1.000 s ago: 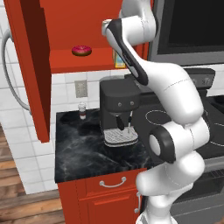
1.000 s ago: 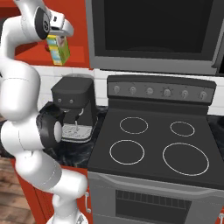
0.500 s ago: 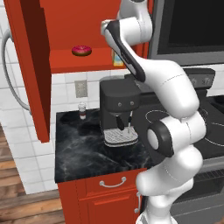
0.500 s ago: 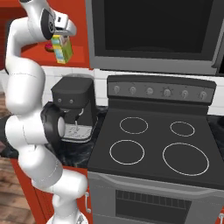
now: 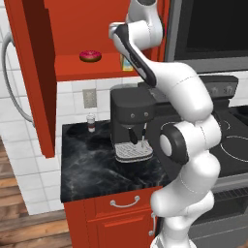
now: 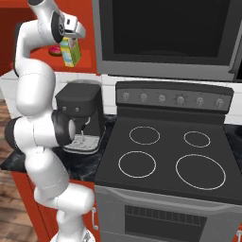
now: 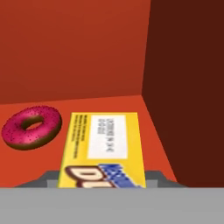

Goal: Pick the boxed food and cereal from the counter and place them in the cabinets closest to them.

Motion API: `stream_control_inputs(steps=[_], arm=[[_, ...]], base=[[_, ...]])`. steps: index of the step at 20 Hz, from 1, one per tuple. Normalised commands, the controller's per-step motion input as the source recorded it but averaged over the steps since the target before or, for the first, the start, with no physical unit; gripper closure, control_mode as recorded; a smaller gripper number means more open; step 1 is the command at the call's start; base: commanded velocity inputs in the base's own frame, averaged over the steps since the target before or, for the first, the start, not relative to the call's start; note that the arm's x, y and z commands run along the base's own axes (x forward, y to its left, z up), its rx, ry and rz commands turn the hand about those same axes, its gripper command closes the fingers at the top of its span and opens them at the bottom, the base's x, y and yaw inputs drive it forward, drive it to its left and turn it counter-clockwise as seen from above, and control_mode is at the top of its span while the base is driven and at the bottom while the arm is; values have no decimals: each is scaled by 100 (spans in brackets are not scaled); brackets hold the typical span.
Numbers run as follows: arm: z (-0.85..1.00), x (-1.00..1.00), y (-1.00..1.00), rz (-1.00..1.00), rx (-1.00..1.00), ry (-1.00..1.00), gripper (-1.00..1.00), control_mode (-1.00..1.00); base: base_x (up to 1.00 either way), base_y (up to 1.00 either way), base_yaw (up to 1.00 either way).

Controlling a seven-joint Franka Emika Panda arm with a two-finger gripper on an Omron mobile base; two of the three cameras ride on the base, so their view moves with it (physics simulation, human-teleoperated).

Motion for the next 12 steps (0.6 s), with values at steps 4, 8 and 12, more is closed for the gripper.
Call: stream_control_inputs(steps=[4, 8, 12], arm=[[0, 34, 27, -1, 0, 0, 100, -100], [0, 31, 26, -2, 0, 0, 100, -100], [0, 32, 12, -1, 0, 0, 100, -100]], base=[[0, 0, 0], [0, 0, 0], [0, 0, 0]])
